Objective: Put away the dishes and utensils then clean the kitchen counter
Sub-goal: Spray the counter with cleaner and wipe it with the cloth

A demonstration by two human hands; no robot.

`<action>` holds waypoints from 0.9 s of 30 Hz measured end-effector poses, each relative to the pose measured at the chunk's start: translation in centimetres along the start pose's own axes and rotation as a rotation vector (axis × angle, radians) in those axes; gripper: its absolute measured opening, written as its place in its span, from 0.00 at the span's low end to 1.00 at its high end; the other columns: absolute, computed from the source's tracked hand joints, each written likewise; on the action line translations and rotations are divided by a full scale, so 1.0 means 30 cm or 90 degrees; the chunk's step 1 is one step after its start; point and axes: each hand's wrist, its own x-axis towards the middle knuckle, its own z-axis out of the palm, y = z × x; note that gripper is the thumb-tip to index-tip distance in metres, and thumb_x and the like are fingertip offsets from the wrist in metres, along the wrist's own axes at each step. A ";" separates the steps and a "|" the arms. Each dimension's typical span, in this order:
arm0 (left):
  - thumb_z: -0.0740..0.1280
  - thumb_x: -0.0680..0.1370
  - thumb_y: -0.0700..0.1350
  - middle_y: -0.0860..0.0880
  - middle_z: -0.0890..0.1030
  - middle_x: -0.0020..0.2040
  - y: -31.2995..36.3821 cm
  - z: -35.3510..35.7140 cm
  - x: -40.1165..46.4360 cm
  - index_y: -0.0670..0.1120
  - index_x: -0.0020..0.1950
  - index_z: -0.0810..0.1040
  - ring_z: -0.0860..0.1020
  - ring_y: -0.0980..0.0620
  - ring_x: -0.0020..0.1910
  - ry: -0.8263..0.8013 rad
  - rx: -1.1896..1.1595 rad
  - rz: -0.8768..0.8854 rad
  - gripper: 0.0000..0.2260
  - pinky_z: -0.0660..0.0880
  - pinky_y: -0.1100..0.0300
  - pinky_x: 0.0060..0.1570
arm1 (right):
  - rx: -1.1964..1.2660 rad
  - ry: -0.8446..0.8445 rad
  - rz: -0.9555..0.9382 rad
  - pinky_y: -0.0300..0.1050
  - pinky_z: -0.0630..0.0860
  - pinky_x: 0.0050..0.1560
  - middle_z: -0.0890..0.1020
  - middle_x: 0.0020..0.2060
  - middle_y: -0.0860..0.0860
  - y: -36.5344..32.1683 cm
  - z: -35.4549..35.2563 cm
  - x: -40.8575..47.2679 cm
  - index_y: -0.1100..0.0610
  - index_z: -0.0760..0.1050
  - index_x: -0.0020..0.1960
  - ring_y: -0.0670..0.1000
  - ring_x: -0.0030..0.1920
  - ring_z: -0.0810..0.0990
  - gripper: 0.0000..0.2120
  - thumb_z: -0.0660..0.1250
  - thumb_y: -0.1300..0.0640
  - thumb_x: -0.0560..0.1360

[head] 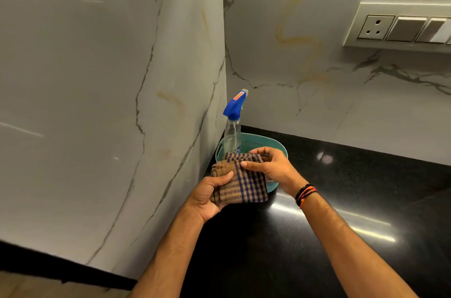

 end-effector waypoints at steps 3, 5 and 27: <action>0.68 0.71 0.35 0.39 0.84 0.49 0.004 -0.012 -0.005 0.38 0.56 0.80 0.85 0.42 0.45 0.006 -0.032 0.014 0.14 0.83 0.48 0.45 | -0.164 0.151 -0.090 0.48 0.78 0.59 0.77 0.61 0.50 -0.053 0.022 0.046 0.54 0.70 0.67 0.50 0.60 0.77 0.39 0.80 0.41 0.62; 0.68 0.71 0.35 0.39 0.85 0.48 0.003 -0.020 -0.003 0.38 0.54 0.80 0.85 0.42 0.44 0.007 -0.053 0.023 0.12 0.83 0.48 0.43 | -0.186 0.212 -0.161 0.50 0.75 0.64 0.73 0.67 0.53 -0.109 0.056 0.093 0.55 0.65 0.72 0.52 0.64 0.74 0.44 0.80 0.42 0.64; 0.68 0.71 0.37 0.39 0.85 0.46 0.075 -0.004 0.016 0.39 0.54 0.80 0.85 0.43 0.42 -0.018 -0.062 0.066 0.12 0.83 0.48 0.44 | -0.154 0.301 -0.429 0.45 0.81 0.44 0.80 0.47 0.57 -0.330 -0.024 0.170 0.54 0.78 0.52 0.54 0.42 0.82 0.09 0.73 0.52 0.75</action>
